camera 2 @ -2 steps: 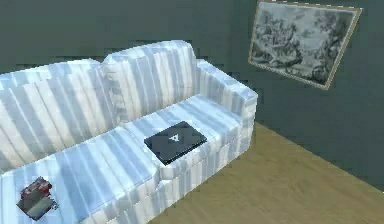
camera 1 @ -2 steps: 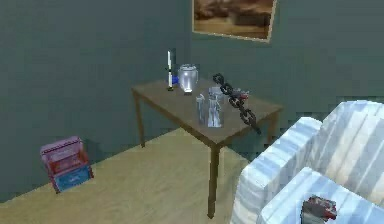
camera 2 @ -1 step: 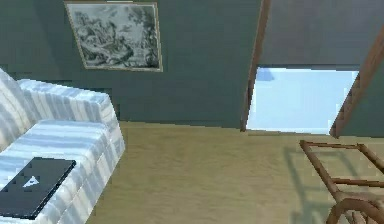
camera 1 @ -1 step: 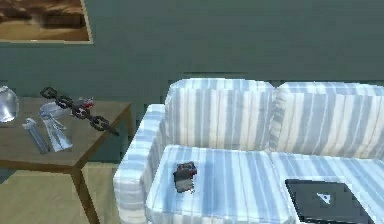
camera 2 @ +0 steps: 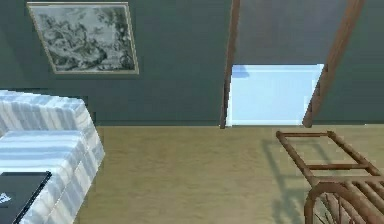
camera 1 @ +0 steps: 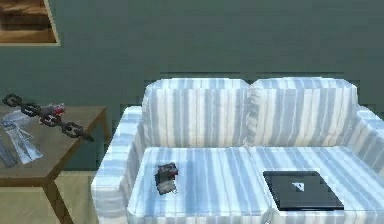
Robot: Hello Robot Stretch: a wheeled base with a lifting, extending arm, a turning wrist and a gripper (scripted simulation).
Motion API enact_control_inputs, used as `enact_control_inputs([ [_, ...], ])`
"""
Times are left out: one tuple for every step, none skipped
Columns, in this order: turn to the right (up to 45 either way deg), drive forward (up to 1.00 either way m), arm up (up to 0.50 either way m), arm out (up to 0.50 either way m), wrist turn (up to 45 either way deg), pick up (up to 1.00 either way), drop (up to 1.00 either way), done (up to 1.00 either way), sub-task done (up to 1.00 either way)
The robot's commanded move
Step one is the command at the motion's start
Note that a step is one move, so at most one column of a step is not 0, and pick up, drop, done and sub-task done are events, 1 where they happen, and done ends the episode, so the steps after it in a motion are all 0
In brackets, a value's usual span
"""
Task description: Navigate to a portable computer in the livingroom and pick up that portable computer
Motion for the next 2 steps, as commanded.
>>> enact_control_inputs([
  [0.0,0.45,0.00,0.00,0.0,0.00,0.00,0.00,0.00],
  [-30.0,0.00,0.00,0.00,0.0,0.00,0.00,0.00,0.00],
])
